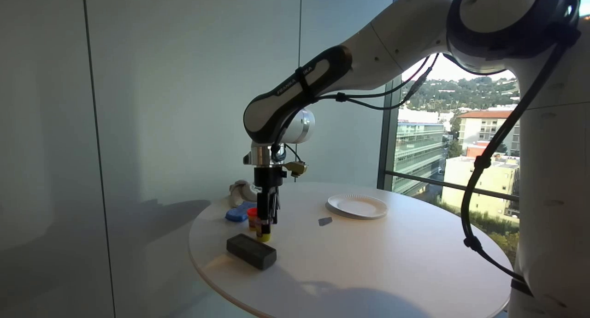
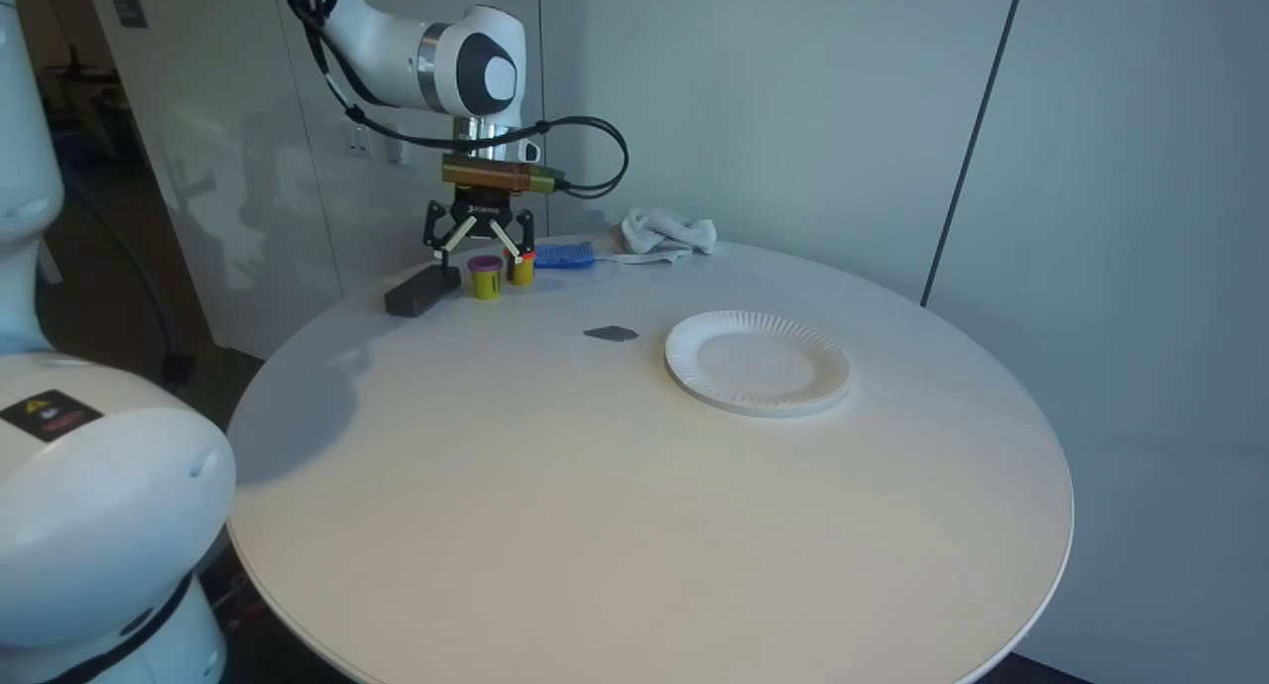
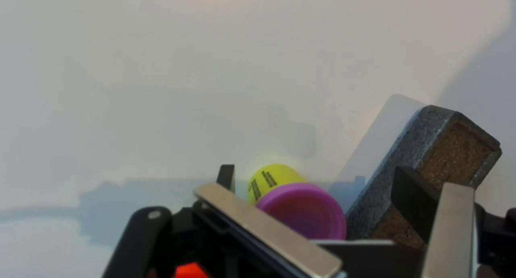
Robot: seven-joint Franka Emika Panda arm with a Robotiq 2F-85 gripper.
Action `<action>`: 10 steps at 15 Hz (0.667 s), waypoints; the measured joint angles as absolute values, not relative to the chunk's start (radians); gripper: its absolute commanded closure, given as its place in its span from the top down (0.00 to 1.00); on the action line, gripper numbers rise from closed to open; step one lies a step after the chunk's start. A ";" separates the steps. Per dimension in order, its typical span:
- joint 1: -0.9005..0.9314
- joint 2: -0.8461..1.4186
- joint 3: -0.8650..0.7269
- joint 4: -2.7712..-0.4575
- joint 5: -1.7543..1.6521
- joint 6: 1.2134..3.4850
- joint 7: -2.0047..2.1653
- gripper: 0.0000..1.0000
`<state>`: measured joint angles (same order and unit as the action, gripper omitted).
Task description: Put the yellow containers on the white plate.
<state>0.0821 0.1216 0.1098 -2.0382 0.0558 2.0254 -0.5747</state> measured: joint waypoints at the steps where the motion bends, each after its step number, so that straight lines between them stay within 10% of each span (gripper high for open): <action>1: 0.081 0.127 0.107 -2.038 0.039 2.026 -0.560 1.00; 9: 0.077 0.158 0.112 -2.037 -0.009 2.143 -0.524 1.00; 10: 0.079 0.159 0.115 -2.036 -0.009 2.165 -0.524 0.75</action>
<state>0.0786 0.1588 0.1149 -2.0358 -0.0094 2.1648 -0.5243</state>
